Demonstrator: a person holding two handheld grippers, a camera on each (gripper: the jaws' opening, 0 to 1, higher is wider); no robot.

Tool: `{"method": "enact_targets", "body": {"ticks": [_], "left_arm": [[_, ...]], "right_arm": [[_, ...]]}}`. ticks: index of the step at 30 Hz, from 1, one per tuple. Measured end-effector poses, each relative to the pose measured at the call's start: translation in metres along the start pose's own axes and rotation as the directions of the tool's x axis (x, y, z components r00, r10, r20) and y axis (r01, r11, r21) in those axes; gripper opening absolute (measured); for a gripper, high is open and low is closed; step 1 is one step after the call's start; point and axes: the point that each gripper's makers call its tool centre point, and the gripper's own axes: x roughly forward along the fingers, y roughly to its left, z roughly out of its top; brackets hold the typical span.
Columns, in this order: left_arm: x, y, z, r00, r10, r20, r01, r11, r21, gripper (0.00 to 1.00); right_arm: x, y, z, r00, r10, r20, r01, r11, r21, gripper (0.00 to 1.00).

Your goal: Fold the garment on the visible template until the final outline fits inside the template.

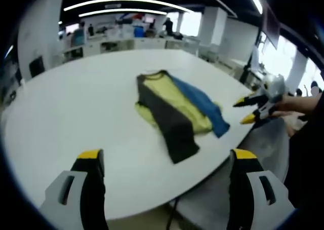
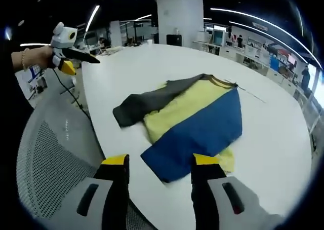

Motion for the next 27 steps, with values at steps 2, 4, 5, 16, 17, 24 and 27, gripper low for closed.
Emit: {"method": "enact_targets", "body": {"ticks": [2,4,5,16,17,24,27], "left_arm": [[-0.001,0.003,-0.001,1.000,0.001,-0.002,-0.001,1.000,-0.004,0.99],[-0.002,0.005,-0.003,1.000,0.002,-0.005,-0.002,1.000,-0.006,0.99],[-0.002,0.006,-0.003,1.000,0.002,-0.006,-0.002,1.000,-0.008,0.99],[-0.002,0.012,-0.009,1.000,-0.004,-0.015,0.004,1.000,-0.030,0.99],[-0.002,0.013,-0.009,1.000,-0.005,-0.016,0.005,0.999,-0.033,0.99],[-0.002,0.015,-0.014,1.000,-0.008,-0.025,0.007,0.999,-0.043,0.99],[-0.002,0.017,-0.014,1.000,-0.008,-0.025,0.007,0.999,-0.047,0.98]], "right_arm": [[0.009,0.005,-0.002,1.000,0.016,-0.020,-0.016,1.000,-0.009,0.44],[0.014,0.009,-0.002,0.999,0.027,-0.027,-0.027,1.000,-0.013,0.42],[0.017,0.011,-0.003,0.999,0.032,-0.033,-0.033,0.999,-0.014,0.41],[0.046,0.023,-0.016,0.991,0.077,-0.112,-0.079,0.997,-0.016,0.26],[0.049,0.023,-0.018,0.990,0.078,-0.120,-0.081,0.997,-0.017,0.25],[0.062,0.026,-0.021,0.985,0.089,-0.147,-0.093,0.996,-0.018,0.20],[0.064,0.028,-0.023,0.983,0.093,-0.157,-0.098,0.995,-0.025,0.19]]}}
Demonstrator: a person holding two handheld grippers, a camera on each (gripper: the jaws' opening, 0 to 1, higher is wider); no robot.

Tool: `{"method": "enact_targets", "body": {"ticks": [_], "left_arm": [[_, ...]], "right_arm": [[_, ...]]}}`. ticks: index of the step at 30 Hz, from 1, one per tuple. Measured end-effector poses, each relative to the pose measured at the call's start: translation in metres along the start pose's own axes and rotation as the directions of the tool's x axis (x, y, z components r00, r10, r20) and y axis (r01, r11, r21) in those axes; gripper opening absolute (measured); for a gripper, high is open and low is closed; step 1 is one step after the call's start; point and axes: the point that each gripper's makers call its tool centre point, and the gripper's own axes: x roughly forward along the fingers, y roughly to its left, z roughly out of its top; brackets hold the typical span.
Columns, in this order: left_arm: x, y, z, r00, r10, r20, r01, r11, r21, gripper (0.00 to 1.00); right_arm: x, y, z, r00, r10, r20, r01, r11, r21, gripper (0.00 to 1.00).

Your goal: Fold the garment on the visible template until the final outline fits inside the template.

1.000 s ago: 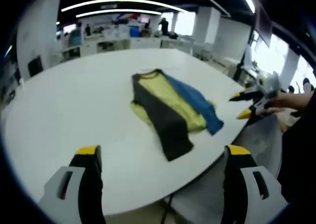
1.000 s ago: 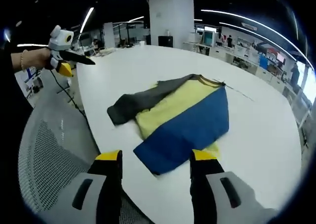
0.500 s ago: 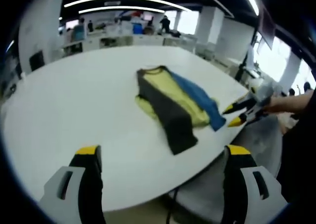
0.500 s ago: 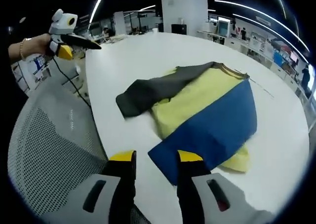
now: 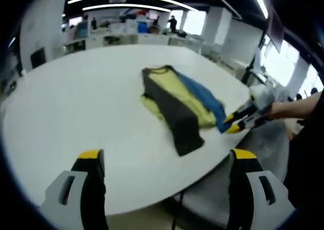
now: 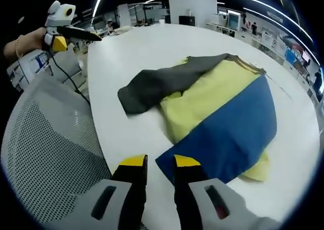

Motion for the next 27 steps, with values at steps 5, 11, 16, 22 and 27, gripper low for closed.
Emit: {"method": "enact_targets", "body": {"ticks": [5,11,16,22,27], "left_arm": [[0.0007,0.0011,-0.0007,1.000,0.001,-0.001,-0.001,1.000,-0.007,0.98],[0.0008,0.0015,-0.0028,1.000,0.003,-0.002,-0.003,1.000,-0.012,0.98],[0.0001,0.0015,-0.0043,1.000,0.006,-0.003,-0.006,1.000,-0.017,0.97],[0.0001,-0.0009,-0.0058,1.000,0.004,-0.003,-0.004,1.000,-0.024,0.97],[0.0011,-0.0027,-0.0051,1.000,0.003,-0.003,-0.003,1.000,-0.022,0.97]], "right_arm": [[0.0028,0.0000,-0.0046,1.000,-0.005,-0.019,0.005,1.000,-0.007,0.18],[0.0064,-0.0016,-0.0074,0.999,-0.016,-0.039,0.015,1.000,-0.012,0.17],[0.0074,-0.0026,-0.0084,0.999,-0.025,-0.039,0.025,1.000,-0.012,0.16],[0.0081,-0.0067,-0.0100,0.997,-0.055,-0.045,0.053,0.998,-0.045,0.12],[0.0087,-0.0057,-0.0099,0.997,-0.063,-0.046,0.058,0.992,-0.109,0.11]]}}
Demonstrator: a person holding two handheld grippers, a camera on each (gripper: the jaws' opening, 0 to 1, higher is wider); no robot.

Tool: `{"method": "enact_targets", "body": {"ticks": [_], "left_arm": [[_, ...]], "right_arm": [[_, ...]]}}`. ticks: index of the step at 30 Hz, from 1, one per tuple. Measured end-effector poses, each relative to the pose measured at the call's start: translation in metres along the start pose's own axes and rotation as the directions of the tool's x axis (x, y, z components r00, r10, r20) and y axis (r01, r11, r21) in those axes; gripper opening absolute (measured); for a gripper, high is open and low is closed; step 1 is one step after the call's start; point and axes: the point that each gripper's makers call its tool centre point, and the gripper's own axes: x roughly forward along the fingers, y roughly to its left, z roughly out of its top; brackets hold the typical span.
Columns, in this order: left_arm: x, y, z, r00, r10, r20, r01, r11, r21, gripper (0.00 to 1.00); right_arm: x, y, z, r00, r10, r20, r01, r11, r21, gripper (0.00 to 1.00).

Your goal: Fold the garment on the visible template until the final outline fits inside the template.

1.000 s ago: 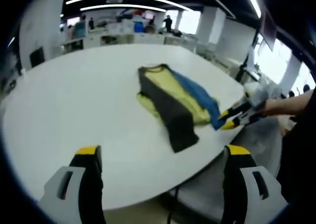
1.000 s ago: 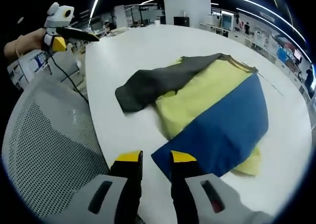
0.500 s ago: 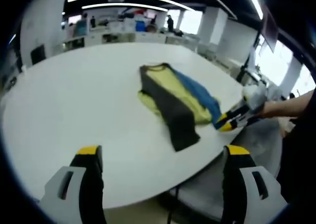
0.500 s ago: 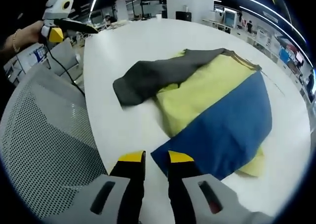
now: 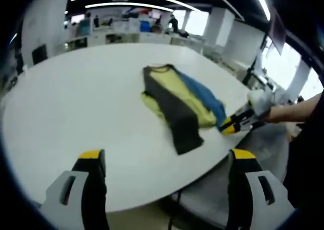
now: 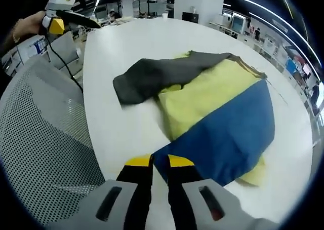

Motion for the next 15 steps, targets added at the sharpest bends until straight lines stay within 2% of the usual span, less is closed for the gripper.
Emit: {"method": "enact_targets", "body": {"ticks": [4,7,9,12,14,15], "left_arm": [[0.001,-0.002,0.002,1.000,-0.002,0.001,0.002,1.000,0.005,0.97],[0.002,-0.003,0.002,1.000,-0.004,0.000,0.004,1.000,0.006,0.97],[0.002,-0.004,0.002,1.000,-0.005,-0.001,0.005,1.000,0.007,0.96],[0.004,-0.007,0.004,1.000,-0.009,-0.004,0.009,1.000,0.013,0.96],[0.005,-0.008,0.005,1.000,-0.010,-0.004,0.010,1.000,0.015,0.96],[0.005,-0.008,0.006,1.000,-0.010,-0.003,0.010,1.000,0.016,0.96]], "right_arm": [[0.000,0.003,0.001,1.000,-0.001,0.001,0.001,0.999,-0.047,0.06],[0.000,0.001,0.001,1.000,-0.011,-0.003,0.011,0.999,-0.040,0.04],[0.000,0.000,0.000,1.000,-0.009,-0.002,0.009,1.000,-0.013,0.03],[-0.002,-0.002,0.000,1.000,0.011,0.014,-0.012,0.994,0.105,0.03],[-0.005,-0.006,0.001,1.000,0.008,0.027,-0.012,0.989,0.150,0.03],[-0.008,-0.007,0.006,0.999,0.005,0.054,-0.014,0.985,0.171,0.03]]}}
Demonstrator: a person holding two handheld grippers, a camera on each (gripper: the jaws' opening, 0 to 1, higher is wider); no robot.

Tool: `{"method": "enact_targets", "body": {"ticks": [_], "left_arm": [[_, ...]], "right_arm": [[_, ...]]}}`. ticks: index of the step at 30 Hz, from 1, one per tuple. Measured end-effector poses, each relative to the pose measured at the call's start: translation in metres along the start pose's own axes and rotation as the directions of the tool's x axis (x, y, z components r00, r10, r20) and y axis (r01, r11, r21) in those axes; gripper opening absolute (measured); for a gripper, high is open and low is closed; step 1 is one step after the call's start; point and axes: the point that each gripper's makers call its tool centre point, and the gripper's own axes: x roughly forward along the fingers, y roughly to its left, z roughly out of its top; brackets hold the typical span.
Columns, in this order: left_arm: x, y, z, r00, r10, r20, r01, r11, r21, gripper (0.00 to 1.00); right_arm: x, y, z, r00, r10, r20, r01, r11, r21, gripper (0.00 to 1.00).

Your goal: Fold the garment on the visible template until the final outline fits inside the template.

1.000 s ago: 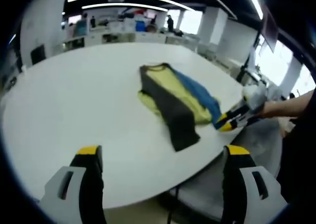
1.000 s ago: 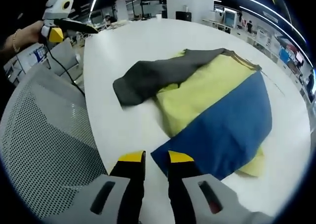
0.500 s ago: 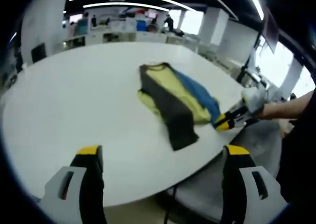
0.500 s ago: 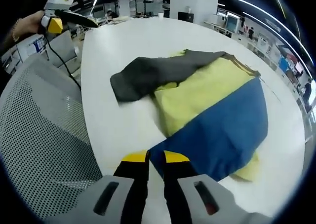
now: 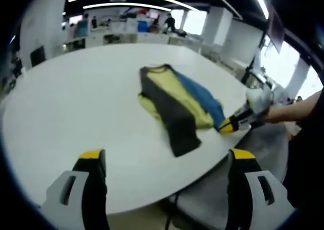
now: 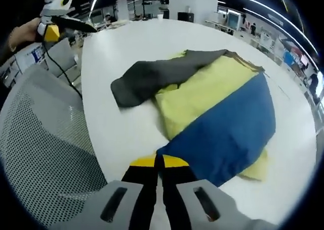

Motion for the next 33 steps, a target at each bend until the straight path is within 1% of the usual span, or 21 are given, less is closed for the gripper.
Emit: {"method": "enact_targets", "body": {"ticks": [4,7,9,10,12,13,15,17,18,19,20,21,26,27,29,30,33], "left_arm": [[0.003,-0.003,0.004,1.000,-0.001,0.002,0.001,1.000,0.005,0.96],[0.006,-0.006,0.008,1.000,-0.006,0.005,0.006,1.000,0.005,0.95],[0.008,-0.009,0.010,1.000,-0.008,0.007,0.008,1.000,0.009,0.95],[0.009,-0.011,0.012,1.000,-0.011,0.008,0.010,1.000,0.011,0.95],[0.012,-0.014,0.013,1.000,-0.014,0.008,0.013,1.000,0.014,0.95],[0.013,-0.016,0.014,1.000,-0.016,0.008,0.015,1.000,0.017,0.95],[0.015,-0.020,0.015,1.000,-0.017,0.007,0.017,1.000,0.019,0.95],[0.017,-0.022,0.016,1.000,-0.018,0.005,0.018,1.000,0.022,0.94],[0.018,-0.024,0.016,1.000,-0.020,0.004,0.020,1.000,0.023,0.94],[0.018,-0.026,0.016,1.000,-0.021,0.005,0.021,1.000,0.024,0.94],[0.019,-0.028,0.017,1.000,-0.022,0.005,0.021,0.999,0.026,0.94],[0.019,-0.029,0.018,1.000,-0.022,0.005,0.022,0.999,0.027,0.94],[0.020,-0.034,0.021,1.000,-0.018,0.010,0.018,0.999,0.029,0.94],[0.020,-0.035,0.021,1.000,-0.017,0.010,0.017,0.999,0.029,0.94],[0.021,-0.036,0.021,1.000,-0.014,0.010,0.013,0.999,0.029,0.94],[0.021,-0.036,0.021,1.000,-0.012,0.009,0.012,1.000,0.029,0.94],[0.022,-0.040,0.020,1.000,-0.009,0.006,0.008,1.000,0.026,0.94]], "right_arm": [[-0.013,-0.012,0.013,0.997,-0.022,0.071,0.016,0.997,0.078,0.03],[-0.027,-0.031,0.022,0.989,-0.062,0.131,0.037,0.982,0.185,0.03],[-0.039,-0.045,0.027,0.982,-0.092,0.167,0.048,0.967,0.250,0.03],[-0.048,-0.056,0.033,0.973,-0.116,0.202,0.054,0.955,0.290,0.03],[-0.061,-0.070,0.037,0.962,-0.147,0.231,0.066,0.943,0.326,0.03],[-0.071,-0.080,0.040,0.954,-0.173,0.246,0.081,0.935,0.345,0.03],[-0.085,-0.098,0.043,0.943,-0.208,0.260,0.113,0.934,0.339,0.03],[-0.098,-0.112,0.044,0.933,-0.241,0.266,0.139,0.926,0.351,0.03],[-0.107,-0.123,0.047,0.923,-0.265,0.280,0.156,0.920,0.359,0.03],[-0.112,-0.130,0.047,0.918,-0.278,0.284,0.164,0.916,0.366,0.03],[-0.121,-0.140,0.048,0.908,-0.302,0.292,0.178,0.906,0.384,0.03],[-0.130,-0.150,0.048,0.899,-0.320,0.298,0.192,0.901,0.388,0.03],[-0.163,-0.186,0.044,0.864,-0.401,0.304,0.259,0.872,0.415,0.03],[-0.165,-0.189,0.043,0.862,-0.406,0.303,0.265,0.871,0.415,0.03],[-0.179,-0.203,0.040,0.848,-0.442,0.294,0.307,0.860,0.408,0.03],[-0.181,-0.204,0.039,0.847,-0.444,0.292,0.309,0.859,0.409,0.03],[-0.195,-0.220,0.034,0.830,-0.478,0.287,0.336,0.840,0.426,0.03]]}}
